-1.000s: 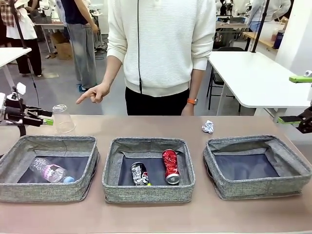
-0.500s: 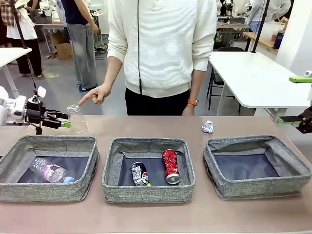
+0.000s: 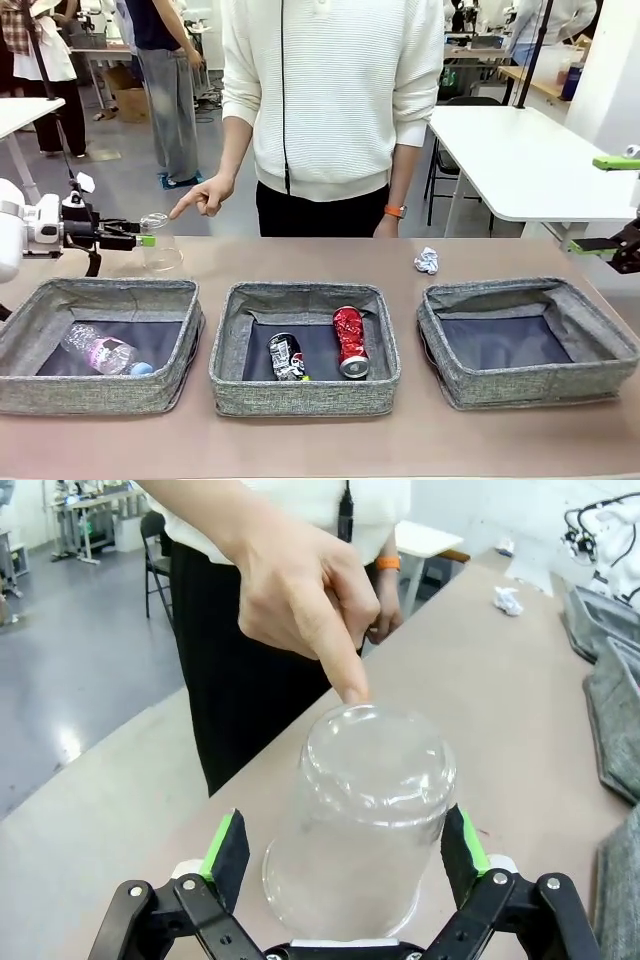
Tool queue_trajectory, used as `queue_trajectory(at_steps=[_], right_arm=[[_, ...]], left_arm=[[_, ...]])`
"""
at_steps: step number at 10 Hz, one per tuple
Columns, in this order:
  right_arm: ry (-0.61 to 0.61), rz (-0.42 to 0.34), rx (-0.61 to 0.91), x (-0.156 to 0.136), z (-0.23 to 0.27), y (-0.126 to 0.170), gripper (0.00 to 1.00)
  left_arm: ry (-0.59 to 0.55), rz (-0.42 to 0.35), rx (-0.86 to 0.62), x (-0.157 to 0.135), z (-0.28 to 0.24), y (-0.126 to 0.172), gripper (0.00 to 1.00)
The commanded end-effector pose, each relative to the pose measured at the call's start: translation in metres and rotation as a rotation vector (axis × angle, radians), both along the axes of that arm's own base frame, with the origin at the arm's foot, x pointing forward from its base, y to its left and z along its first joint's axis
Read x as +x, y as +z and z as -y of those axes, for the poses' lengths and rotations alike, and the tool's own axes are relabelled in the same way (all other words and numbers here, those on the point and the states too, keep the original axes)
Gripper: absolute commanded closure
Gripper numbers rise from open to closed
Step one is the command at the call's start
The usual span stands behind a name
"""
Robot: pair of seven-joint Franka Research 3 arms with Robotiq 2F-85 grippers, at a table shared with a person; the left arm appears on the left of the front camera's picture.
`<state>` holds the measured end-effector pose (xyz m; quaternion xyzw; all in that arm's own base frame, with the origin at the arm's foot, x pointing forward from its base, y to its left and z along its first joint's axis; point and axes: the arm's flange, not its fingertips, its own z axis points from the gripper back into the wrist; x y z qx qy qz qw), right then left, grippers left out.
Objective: Sort the waste into the appropriate baskets.
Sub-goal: Pick up the waste item pointed out by the person.
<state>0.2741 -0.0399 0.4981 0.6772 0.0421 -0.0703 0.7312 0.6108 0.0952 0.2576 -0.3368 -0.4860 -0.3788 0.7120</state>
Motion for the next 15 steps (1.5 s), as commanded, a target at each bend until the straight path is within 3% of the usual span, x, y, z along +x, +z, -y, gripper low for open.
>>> queue_trajectory(at_steps=[1, 8, 9, 10, 15], right_arm=[[-0.007, 0.004, 0.017, 0.001, 0.000, 0.005, 0.00], [-0.007, 0.004, 0.017, 0.001, 0.000, 0.005, 0.00], [-0.007, 0.004, 0.017, 0.001, 0.000, 0.005, 0.00], [-0.007, 0.004, 0.017, 0.001, 0.000, 0.005, 0.00], [-0.007, 0.004, 0.017, 0.001, 0.000, 0.005, 0.00]], left_arm=[[0.006, 0.029, -0.016, 0.002, 0.014, -0.006, 0.00], [-0.040, -0.016, 0.012, -0.001, 0.036, -0.016, 0.00], [-0.058, -0.095, 0.053, 0.000, 0.035, -0.018, 0.11], [-0.061, -0.121, 0.055, -0.003, 0.034, -0.019, 0.19], [-0.056, -0.139, 0.057, -0.009, 0.025, -0.013, 0.69]])
